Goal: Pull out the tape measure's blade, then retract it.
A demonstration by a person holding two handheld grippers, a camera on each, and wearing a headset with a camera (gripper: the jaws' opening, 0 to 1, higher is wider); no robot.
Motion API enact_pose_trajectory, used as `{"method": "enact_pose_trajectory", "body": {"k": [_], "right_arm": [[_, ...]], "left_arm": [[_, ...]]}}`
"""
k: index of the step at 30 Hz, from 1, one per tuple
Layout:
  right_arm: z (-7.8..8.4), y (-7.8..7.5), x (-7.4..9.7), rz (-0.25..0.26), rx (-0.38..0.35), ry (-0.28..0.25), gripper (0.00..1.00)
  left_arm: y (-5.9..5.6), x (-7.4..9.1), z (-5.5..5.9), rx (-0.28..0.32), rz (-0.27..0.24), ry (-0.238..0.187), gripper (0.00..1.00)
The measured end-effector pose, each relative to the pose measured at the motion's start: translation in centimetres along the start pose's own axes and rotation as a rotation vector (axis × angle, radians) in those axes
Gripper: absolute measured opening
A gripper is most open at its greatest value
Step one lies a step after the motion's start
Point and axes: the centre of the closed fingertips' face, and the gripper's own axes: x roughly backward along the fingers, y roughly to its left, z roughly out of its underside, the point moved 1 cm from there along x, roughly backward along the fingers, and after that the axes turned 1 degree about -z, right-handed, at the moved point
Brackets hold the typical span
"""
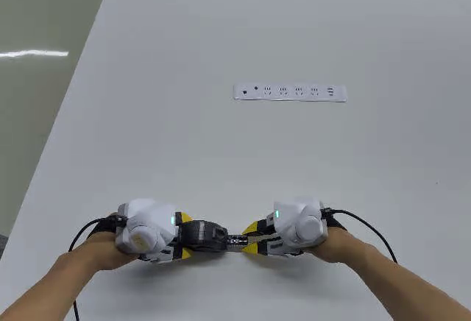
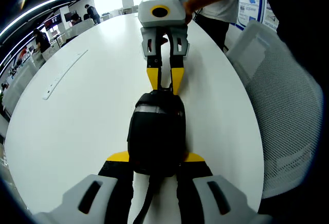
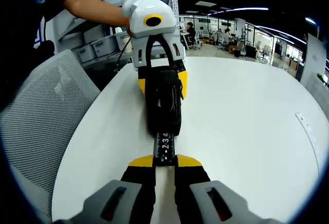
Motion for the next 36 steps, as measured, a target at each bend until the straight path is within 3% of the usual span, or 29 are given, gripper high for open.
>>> {"method": "enact_pose_trajectory", "body": {"k": [36], "right_arm": [[1.7, 0.0, 2.0, 0.01, -0.014, 0.013, 0.11]], "left_arm": [[-0.1, -0.1, -0.2, 0.011, 0.005, -0.007, 0.28]]}}
